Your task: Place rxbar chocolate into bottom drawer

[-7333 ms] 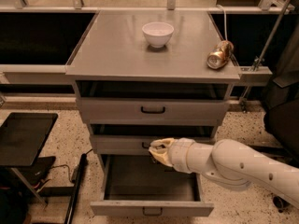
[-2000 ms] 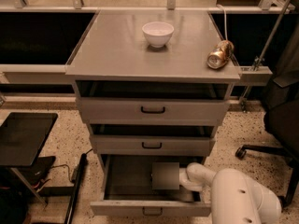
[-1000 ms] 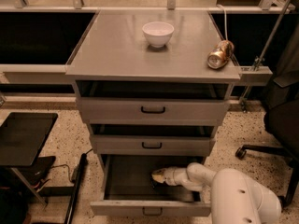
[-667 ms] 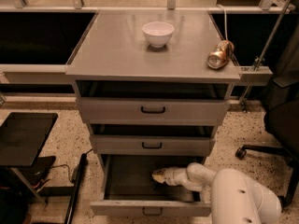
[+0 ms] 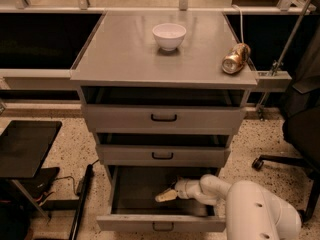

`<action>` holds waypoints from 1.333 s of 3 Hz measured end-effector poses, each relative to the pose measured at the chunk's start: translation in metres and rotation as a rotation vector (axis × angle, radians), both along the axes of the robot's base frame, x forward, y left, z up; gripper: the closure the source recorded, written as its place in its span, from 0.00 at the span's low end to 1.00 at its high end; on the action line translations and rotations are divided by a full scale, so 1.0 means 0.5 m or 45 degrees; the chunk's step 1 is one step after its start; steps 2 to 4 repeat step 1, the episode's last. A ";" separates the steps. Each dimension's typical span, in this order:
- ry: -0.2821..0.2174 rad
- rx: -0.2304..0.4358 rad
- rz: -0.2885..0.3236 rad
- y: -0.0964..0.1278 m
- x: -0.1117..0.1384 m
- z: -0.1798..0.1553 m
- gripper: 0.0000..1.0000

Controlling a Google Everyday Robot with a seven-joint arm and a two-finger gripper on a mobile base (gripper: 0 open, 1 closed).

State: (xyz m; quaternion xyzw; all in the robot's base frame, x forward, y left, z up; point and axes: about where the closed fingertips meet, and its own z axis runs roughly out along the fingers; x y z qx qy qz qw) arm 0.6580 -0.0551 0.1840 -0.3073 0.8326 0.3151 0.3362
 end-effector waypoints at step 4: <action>0.000 0.000 0.000 0.000 0.000 0.000 0.00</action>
Offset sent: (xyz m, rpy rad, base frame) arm 0.0000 0.0000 0.0000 0.0000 0.0000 0.0000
